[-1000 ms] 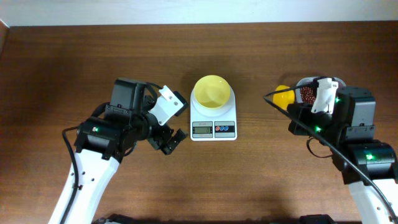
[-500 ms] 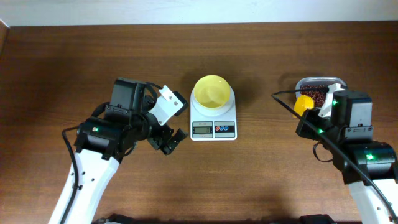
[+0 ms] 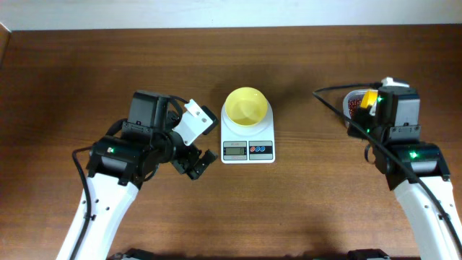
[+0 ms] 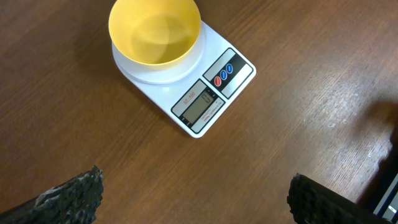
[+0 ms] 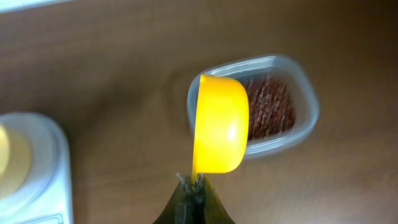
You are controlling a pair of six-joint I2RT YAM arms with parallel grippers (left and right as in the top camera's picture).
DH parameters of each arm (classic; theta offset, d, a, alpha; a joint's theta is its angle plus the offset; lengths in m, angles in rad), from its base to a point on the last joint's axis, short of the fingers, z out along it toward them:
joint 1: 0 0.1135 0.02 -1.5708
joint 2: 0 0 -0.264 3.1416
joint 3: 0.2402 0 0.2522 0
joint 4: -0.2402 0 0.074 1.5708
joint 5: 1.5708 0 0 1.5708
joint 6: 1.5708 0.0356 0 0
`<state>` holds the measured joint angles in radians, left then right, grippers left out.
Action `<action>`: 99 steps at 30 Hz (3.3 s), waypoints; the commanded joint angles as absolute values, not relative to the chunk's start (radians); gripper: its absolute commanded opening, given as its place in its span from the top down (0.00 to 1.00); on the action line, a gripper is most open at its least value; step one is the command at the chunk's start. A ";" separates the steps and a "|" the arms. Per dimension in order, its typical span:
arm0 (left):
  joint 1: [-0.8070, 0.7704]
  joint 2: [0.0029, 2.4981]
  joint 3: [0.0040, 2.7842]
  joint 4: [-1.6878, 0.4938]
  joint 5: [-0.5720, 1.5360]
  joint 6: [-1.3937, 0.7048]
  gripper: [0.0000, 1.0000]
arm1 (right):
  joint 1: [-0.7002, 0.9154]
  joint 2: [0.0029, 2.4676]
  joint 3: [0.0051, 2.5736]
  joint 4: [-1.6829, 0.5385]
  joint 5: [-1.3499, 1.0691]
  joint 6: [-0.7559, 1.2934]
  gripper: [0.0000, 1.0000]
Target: Scoop item into bowl and weigh 50g on scale
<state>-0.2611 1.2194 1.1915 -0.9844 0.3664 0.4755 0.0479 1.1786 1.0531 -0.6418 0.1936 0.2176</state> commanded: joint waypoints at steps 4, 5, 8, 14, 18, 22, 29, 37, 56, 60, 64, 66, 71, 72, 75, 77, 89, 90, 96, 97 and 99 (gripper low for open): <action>-0.257 1.216 1.213 -0.982 0.369 0.488 0.01 | 0.025 1.211 1.068 -0.537 0.250 -0.049 0.96; -0.257 1.216 1.213 -0.982 0.369 0.488 0.01 | 0.008 1.221 1.068 -0.538 0.253 -0.049 0.96; -0.257 1.216 1.213 -0.982 0.369 0.488 0.01 | -0.080 1.279 1.068 -0.542 0.245 -0.049 0.96; -0.257 1.216 1.213 -0.982 0.369 0.488 0.01 | -0.105 1.388 1.068 -0.579 0.241 -0.092 0.96; -0.257 1.216 1.213 -0.982 0.369 0.488 0.01 | -0.105 1.453 1.068 -0.560 0.248 -0.121 0.96; -0.257 1.216 1.213 -0.982 0.369 0.488 0.01 | -0.105 1.507 1.068 -0.536 0.317 -0.176 0.96; -0.257 1.216 1.213 -0.982 0.369 0.488 0.01 | -0.105 1.537 1.068 -0.490 0.379 -0.180 0.96; -0.257 1.216 1.213 -0.982 0.369 0.488 0.01 | -0.105 1.578 1.068 -0.489 0.379 -0.180 0.96; -0.257 1.216 1.213 -0.982 0.369 0.488 0.01 | -0.106 1.617 1.068 -0.456 0.379 -0.092 0.96; -0.257 1.216 1.213 -0.982 0.369 0.488 0.01 | -0.106 1.617 1.068 -0.472 0.268 -0.045 0.96; -0.257 1.216 1.213 -0.982 0.369 0.488 0.01 | -0.106 1.617 1.068 -0.482 0.198 -0.017 0.96; -0.257 1.216 1.213 -0.982 0.369 0.488 0.01 | -0.106 1.617 1.068 -0.487 0.152 -0.017 0.96; -0.257 1.216 1.213 -0.982 0.369 0.488 0.01 | -0.112 1.617 1.068 -0.498 0.051 0.003 0.96; -0.257 1.216 1.213 -0.982 0.369 0.488 0.01 | -0.122 1.617 1.068 -0.501 0.030 0.028 0.96; -0.257 1.216 1.213 -0.982 0.369 0.488 0.01 | -0.188 1.617 1.068 -0.516 -0.114 0.043 0.96; -0.257 1.216 1.213 -0.982 0.369 0.488 0.01 | -0.238 1.617 1.068 -0.524 -0.226 0.044 0.96; -0.257 1.216 1.213 -0.982 0.369 0.488 0.01 | -0.329 1.772 1.063 -0.546 -0.442 0.114 0.96; -0.257 1.216 1.213 -0.982 0.369 0.488 0.01 | -0.329 1.774 1.063 -0.546 -0.442 0.114 0.96; -0.257 1.216 1.213 -0.982 0.369 0.488 0.01 | -0.340 1.773 1.065 -0.581 -0.441 0.114 0.96; -0.257 1.216 1.213 -0.982 0.369 0.488 0.02 | -0.352 1.773 1.065 -0.594 -0.441 0.114 0.96; -0.257 1.216 1.213 -0.982 0.369 0.488 0.01 | -0.388 1.773 1.065 -0.613 -0.437 0.113 0.96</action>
<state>-0.2611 1.2194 1.1915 -0.9836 0.3664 0.4755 -0.3557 1.7161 1.0973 -0.5617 -0.4515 0.1017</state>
